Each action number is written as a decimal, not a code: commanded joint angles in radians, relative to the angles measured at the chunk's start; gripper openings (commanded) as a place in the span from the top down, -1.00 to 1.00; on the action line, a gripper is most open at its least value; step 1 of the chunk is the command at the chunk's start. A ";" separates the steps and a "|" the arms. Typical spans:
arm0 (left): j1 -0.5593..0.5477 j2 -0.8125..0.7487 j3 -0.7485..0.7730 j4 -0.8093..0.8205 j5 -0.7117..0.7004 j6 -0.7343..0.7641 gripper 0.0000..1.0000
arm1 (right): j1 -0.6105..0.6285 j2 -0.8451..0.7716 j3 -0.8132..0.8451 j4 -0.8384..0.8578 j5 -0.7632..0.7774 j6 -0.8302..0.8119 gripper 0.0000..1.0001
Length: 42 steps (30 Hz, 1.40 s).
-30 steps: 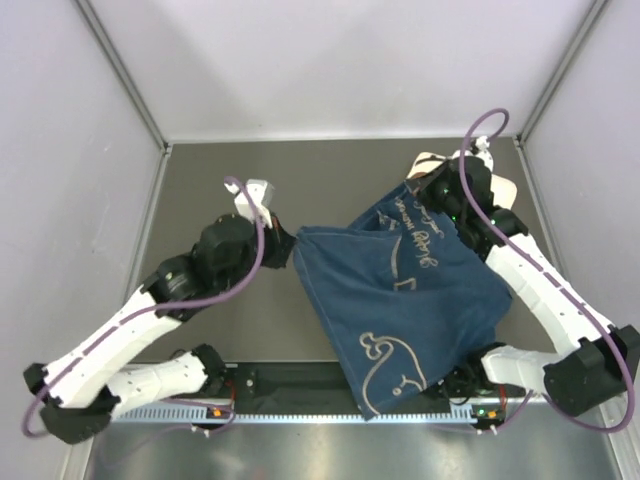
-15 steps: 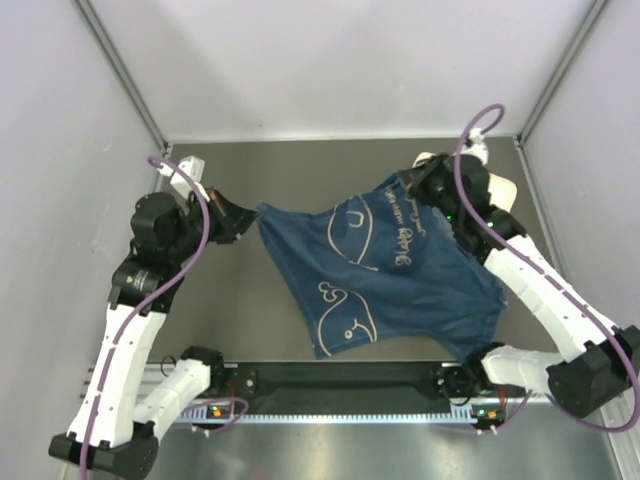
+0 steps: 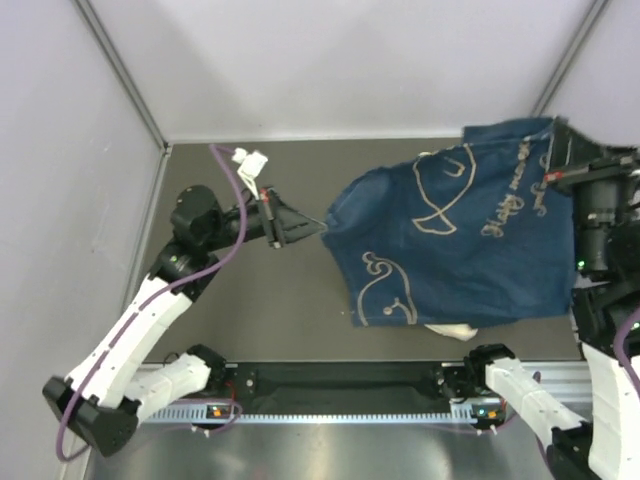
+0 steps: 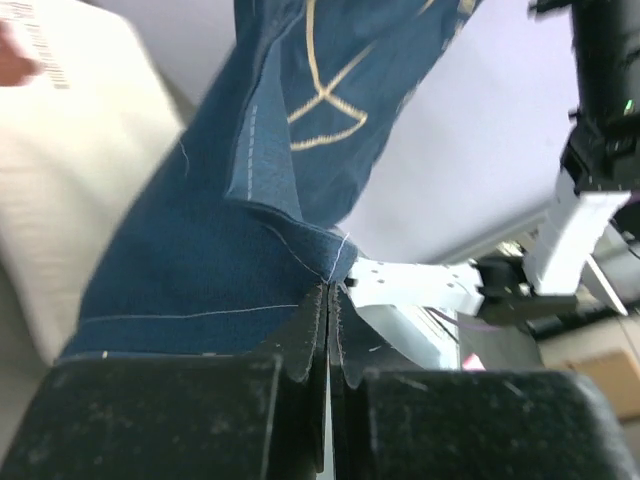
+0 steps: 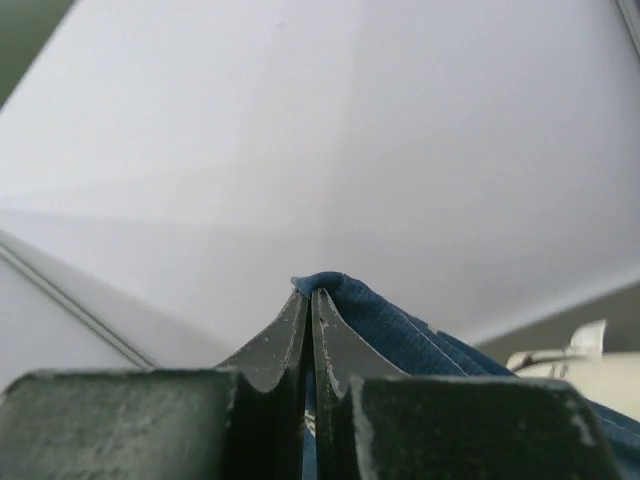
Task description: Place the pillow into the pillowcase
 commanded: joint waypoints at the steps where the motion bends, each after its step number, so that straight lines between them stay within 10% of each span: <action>1: -0.117 0.110 0.013 0.254 -0.075 -0.068 1.00 | -0.010 0.168 0.119 0.099 -0.121 -0.183 1.00; 7: -0.276 0.346 0.155 0.432 -0.099 -0.145 1.00 | -0.162 0.435 0.589 -0.093 -0.265 -0.187 1.00; 12: -0.253 0.276 0.160 0.354 -0.151 -0.096 1.00 | -0.187 0.341 0.295 -0.036 -0.332 -0.065 1.00; 21: 0.235 0.028 0.063 -0.076 0.003 -0.134 1.00 | -0.133 0.241 -0.363 0.249 -0.465 0.143 1.00; 25: 0.610 0.035 -0.059 0.053 0.276 -0.260 1.00 | 0.158 0.233 -0.430 0.252 -0.228 0.130 1.00; 28: 0.701 0.089 0.017 -0.154 0.251 -0.047 1.00 | 0.308 0.266 -0.411 0.260 -0.145 0.142 0.97; 31: 0.761 0.155 0.087 -0.331 0.130 0.119 1.00 | 0.413 0.352 -0.335 0.229 -0.094 0.108 0.63; 35: 0.846 0.199 0.164 -0.532 -0.113 0.304 1.00 | 0.442 0.443 -0.226 0.147 -0.100 0.050 -0.81; 42: 0.907 0.245 0.209 -0.628 -0.504 0.444 1.00 | 0.314 0.321 -0.194 0.049 -0.127 -0.077 -0.90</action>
